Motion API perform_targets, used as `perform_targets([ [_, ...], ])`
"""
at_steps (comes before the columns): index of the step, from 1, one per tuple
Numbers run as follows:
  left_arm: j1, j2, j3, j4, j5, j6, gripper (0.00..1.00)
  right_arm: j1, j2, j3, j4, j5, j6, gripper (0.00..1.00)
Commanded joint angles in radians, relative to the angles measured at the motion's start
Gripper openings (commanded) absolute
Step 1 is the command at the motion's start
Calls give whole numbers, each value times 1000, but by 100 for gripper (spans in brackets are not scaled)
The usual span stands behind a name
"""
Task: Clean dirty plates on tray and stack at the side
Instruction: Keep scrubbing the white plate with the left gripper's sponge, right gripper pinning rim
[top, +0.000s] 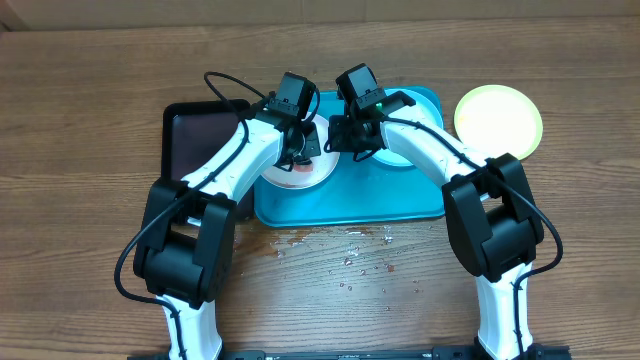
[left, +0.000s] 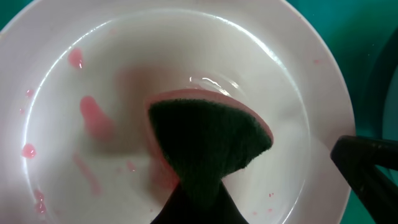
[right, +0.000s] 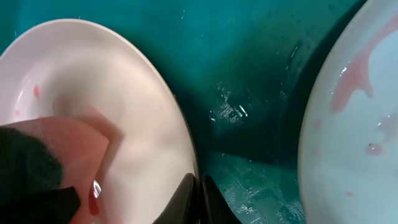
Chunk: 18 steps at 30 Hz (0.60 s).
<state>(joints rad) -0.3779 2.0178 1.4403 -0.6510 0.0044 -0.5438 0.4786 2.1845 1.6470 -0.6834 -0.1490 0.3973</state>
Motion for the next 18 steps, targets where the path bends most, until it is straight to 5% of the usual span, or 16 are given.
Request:
perform_targets([
  [1,-2,-23,-5,-2,1,11,4,6,4,9,11,-8,54,4],
  [18,-3,89,-5,11,-37,-40,4,7,4,9,10,-36,79,4],
])
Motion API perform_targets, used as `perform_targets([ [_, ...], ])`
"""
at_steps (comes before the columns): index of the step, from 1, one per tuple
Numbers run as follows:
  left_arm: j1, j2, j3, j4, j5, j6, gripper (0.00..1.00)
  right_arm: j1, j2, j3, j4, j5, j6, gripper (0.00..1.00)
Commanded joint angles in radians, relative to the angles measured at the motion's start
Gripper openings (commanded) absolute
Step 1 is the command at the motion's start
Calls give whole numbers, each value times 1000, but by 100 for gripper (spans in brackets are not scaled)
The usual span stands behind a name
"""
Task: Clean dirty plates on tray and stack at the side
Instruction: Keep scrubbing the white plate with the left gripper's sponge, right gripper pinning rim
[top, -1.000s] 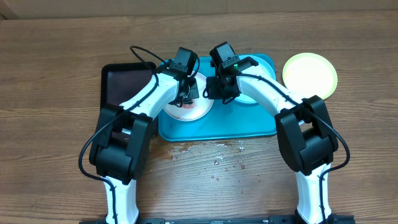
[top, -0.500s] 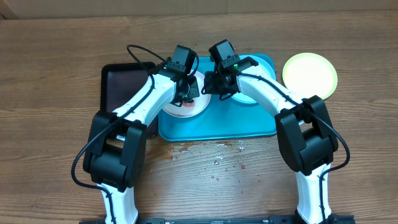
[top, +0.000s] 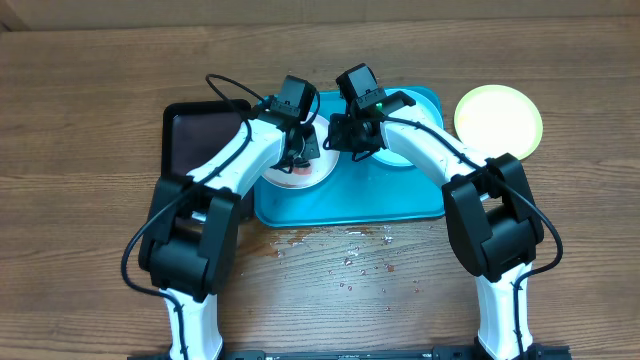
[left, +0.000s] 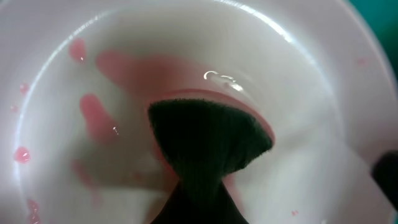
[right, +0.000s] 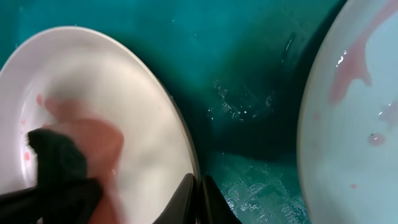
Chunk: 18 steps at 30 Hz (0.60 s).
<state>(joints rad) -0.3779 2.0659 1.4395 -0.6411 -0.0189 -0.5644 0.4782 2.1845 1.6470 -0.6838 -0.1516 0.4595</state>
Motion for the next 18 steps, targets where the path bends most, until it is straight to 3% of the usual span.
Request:
perform_targets([
  [1,-3,51,-5,2,-14,-19,4,7,4,9,10,-33,17,4],
  [6,-3,90,-5,4,-40,-18,4,7,4,9,10,-33,17,4],
  [18,-3,93,1,-74,-341,42,4,7,4,9,9,-32,16,4],
])
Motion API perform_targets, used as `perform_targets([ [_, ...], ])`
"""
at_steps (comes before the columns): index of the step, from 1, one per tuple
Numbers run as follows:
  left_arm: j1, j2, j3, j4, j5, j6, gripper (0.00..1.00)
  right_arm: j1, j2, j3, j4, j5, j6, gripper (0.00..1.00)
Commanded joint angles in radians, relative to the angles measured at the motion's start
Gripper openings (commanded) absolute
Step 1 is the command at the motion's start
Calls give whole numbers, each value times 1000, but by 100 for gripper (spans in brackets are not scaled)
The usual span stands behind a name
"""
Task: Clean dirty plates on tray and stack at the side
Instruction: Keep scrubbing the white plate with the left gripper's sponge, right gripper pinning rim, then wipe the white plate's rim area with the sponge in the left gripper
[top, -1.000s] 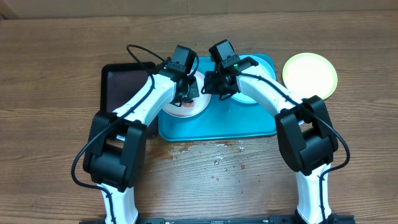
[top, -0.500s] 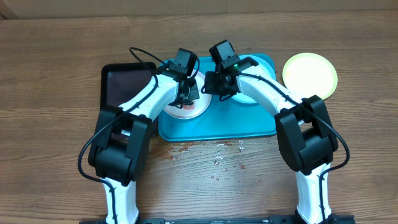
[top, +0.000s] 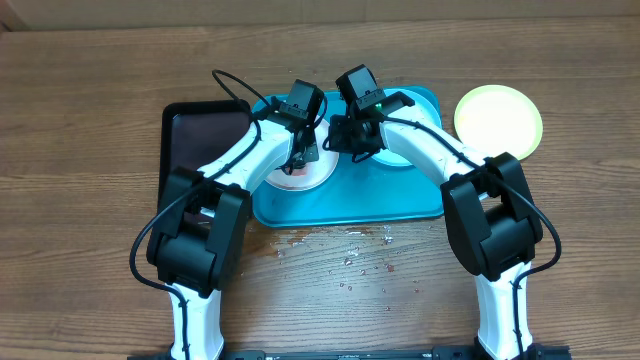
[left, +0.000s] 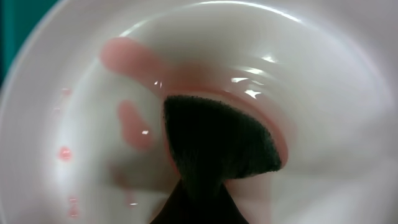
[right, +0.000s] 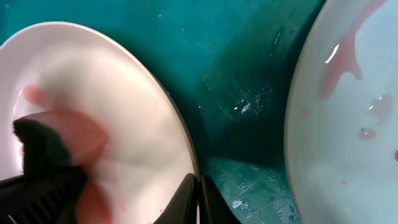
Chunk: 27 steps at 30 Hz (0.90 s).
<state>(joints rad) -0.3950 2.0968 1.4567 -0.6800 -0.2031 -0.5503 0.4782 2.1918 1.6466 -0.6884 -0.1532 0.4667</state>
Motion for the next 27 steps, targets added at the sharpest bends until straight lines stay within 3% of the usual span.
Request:
perform_targets([
  [1,14,59,-13,-43,-177,27,4,7,-3,10,14,-31,9,4],
  [9,14,6,14,-53,-206,34,5,7,-3,10,14,-31,9,4],
  [19,14,-31,39,8,169,34,4,7,-3,10,14,-31,8,4],
  [27,14,-30,36,43,193,45,4,7,-3,10,13,-31,9,4],
])
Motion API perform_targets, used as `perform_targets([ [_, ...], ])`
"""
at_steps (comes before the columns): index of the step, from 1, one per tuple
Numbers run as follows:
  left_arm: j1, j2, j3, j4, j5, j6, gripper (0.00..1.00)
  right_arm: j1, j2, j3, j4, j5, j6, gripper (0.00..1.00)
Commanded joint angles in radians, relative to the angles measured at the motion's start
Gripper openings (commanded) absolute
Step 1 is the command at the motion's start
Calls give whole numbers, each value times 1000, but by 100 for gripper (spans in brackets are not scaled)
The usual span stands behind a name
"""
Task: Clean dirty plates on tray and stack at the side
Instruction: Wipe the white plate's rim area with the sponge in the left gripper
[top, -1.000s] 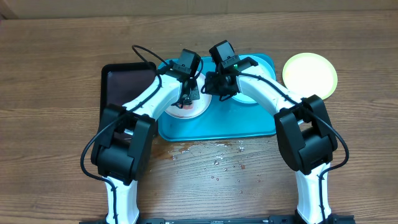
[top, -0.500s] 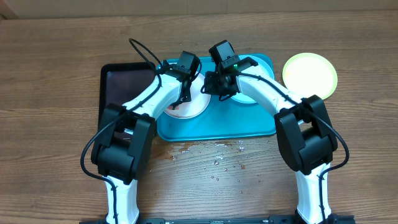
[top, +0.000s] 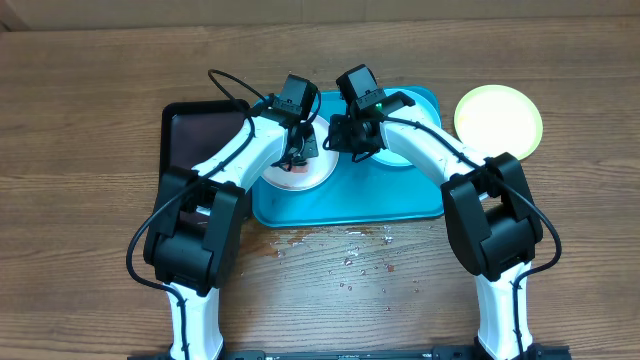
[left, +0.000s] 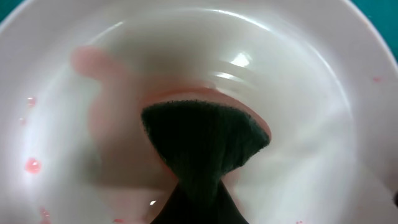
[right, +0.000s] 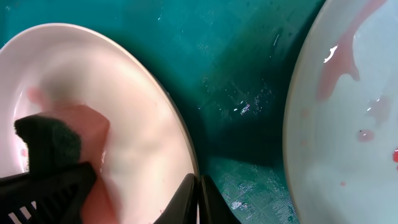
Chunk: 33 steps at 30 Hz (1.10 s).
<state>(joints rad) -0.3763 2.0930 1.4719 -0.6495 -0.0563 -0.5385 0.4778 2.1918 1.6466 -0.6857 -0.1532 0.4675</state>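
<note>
A white plate (left: 311, 124) smeared with pink lies on the left of the teal tray (top: 350, 200). My left gripper (left: 196, 202) is shut on a dark green and pink sponge (left: 202, 146) pressed into that plate's bowl. My right gripper (right: 198, 199) is shut on the same white plate's right rim (right: 183, 146), pinning it. A second pale plate (right: 348, 124) with pink streaks lies to the right on the tray. In the overhead view both grippers meet over the white plate (top: 300, 172).
A pale green plate (top: 498, 118) sits on the wooden table right of the tray. A black tray (top: 195, 140) lies left of the teal one. Droplets and pink specks (top: 350, 255) dot the table in front of the tray.
The sponge has shifted on the white plate, and the left wrist sits slightly further left in the overhead view. The pink smear is spread thinner. The right gripper holds the rim as before.
Throughout, my right gripper stayed shut on the white plate's rim while my left gripper held the sponge on the plate. The sponge stood at a different spot each time, and the distinct pink blotches have become a faint, spread film.
</note>
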Motion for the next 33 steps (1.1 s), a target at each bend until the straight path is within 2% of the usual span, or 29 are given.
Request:
perform_targets([
  [1,-5,-22,20,18,46,38,4,7,-3,10,11,-31,8,4],
  [10,-2,64,20,47,42,45,4,7,-3,10,3,-31,8,4],
  [17,2,72,21,-34,-184,45,4,7,-3,10,0,-31,8,4],
  [23,16,72,21,-120,-183,41,4,7,-3,10,0,-30,8,4],
  [28,16,72,21,-207,-141,18,4,7,-3,10,1,-29,4,4],
  [33,16,72,21,-198,69,59,4,7,-3,10,1,-23,4,4],
])
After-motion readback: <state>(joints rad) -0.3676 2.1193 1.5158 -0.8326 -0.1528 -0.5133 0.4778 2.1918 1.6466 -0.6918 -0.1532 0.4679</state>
